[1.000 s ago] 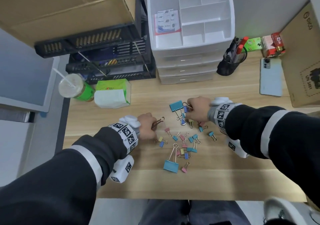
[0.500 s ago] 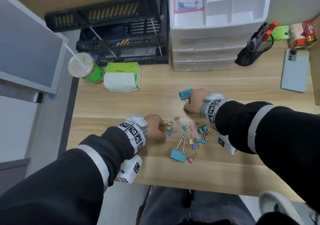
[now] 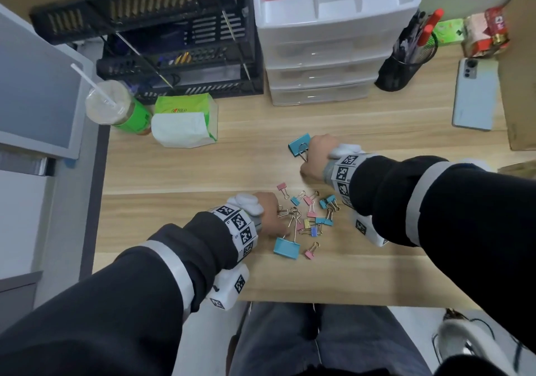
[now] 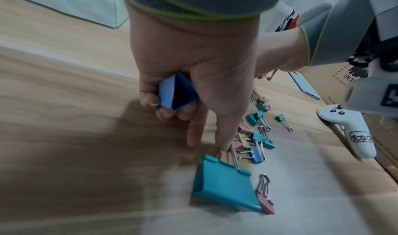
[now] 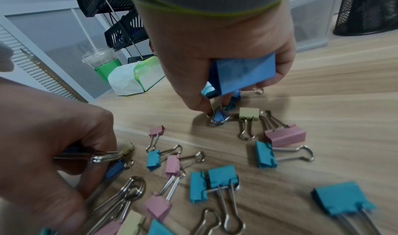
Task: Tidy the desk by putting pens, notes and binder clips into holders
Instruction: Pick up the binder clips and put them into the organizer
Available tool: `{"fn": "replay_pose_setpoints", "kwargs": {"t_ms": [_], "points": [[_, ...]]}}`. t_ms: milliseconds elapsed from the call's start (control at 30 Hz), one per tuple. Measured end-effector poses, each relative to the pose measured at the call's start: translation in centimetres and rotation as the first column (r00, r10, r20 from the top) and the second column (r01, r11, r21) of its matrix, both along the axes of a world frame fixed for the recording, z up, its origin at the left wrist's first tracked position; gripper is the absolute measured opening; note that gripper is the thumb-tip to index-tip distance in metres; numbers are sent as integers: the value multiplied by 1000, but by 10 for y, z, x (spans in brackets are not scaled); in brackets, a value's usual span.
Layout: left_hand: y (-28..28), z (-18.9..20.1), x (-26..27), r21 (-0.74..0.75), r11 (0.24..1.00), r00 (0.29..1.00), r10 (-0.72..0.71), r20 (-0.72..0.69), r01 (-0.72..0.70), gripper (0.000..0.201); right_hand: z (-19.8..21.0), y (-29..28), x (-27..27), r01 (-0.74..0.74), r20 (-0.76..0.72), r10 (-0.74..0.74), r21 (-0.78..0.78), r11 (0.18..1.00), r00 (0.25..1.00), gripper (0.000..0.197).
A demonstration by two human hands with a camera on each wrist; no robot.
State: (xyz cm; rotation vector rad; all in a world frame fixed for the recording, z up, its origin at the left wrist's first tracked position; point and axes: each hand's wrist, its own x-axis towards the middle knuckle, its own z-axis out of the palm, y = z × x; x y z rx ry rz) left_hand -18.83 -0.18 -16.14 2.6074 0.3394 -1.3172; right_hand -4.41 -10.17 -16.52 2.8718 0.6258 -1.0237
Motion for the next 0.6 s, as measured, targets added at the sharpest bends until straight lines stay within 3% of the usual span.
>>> {"fn": "replay_pose_setpoints", "kwargs": {"t_ms": [300, 467, 600], "points": [[-11, -1, 9, 7, 993, 992, -114, -56, 115, 11, 18, -26, -1, 3, -44, -3, 5, 1000, 999, 14], [-7, 3, 11, -51, 997, 999, 50, -8, -50, 14, 18, -35, -4, -70, -54, 70, 10, 998, 996, 17], [-2, 8, 16, -76, 992, 995, 99, -5, -99, 12, 17, -38, -7, -129, -11, 129, 0, 992, 992, 12]]}}
